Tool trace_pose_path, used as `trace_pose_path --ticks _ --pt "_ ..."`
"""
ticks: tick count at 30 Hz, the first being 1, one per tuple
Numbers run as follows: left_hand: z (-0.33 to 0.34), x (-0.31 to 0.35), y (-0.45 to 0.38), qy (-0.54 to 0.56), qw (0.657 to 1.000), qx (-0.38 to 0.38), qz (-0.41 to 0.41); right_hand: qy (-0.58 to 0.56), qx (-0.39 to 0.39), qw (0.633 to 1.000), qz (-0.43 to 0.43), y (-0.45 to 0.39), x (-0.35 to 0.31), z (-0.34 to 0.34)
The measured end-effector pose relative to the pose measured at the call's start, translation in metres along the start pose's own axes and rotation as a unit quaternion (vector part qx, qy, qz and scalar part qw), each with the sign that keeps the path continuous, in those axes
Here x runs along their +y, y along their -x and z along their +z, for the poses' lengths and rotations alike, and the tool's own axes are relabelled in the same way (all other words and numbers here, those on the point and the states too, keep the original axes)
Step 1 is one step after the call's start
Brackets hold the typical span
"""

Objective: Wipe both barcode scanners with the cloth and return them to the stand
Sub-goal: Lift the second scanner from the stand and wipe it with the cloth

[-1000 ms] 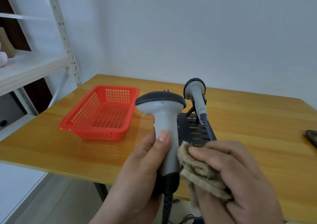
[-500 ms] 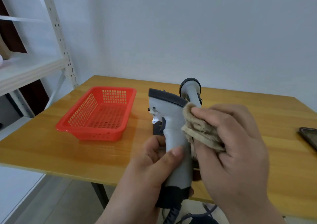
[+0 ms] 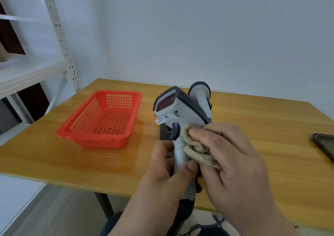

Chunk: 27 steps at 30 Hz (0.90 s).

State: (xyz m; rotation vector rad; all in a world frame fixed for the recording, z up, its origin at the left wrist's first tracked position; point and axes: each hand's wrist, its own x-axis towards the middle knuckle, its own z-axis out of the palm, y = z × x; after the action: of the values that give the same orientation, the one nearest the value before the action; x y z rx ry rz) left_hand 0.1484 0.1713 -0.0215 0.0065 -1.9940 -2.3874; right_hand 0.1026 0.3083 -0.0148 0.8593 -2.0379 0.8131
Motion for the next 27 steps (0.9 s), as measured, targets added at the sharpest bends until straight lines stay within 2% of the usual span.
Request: trace_pose_path --ticks 2,4,7,10,16,18,21,24,27 --pt "-0.003 -0.001 0.001 -0.031 0.999 0.021 0.004 0.004 -0.033 0.999 0.038 0.006 0.012 0.001" --pt "-0.006 0.0 0.001 0.0 0.999 0.041 0.003 -0.016 -0.039 0.995 0.095 0.011 0.015 -0.002" --pt "-0.005 0.001 0.0 0.027 0.998 0.063 -0.004 -0.057 0.024 0.989 0.136 0.01 0.003 -0.009" --pt "-0.001 -0.004 -0.001 -0.022 0.996 0.084 0.003 -0.057 0.081 0.989 0.109 0.001 -0.011 -0.019" --pt "-0.003 -0.022 -0.003 -0.174 0.976 0.105 0.075 0.035 0.119 0.992 0.008 -0.013 -0.022 -0.03" --pt "-0.006 -0.03 -0.006 -0.209 0.965 0.114 0.107 0.053 0.107 0.993 -0.015 -0.012 -0.02 -0.024" --pt "-0.007 -0.036 -0.006 -0.254 0.95 0.126 0.131 0.063 0.067 0.996 -0.004 -0.013 -0.014 -0.016" --pt "-0.005 -0.036 -0.007 -0.313 0.921 0.149 0.181 0.042 0.073 0.996 -0.002 -0.018 -0.017 -0.01" --pt "-0.005 -0.034 -0.009 -0.327 0.907 0.167 0.206 0.015 0.064 0.997 -0.028 -0.022 -0.019 -0.009"
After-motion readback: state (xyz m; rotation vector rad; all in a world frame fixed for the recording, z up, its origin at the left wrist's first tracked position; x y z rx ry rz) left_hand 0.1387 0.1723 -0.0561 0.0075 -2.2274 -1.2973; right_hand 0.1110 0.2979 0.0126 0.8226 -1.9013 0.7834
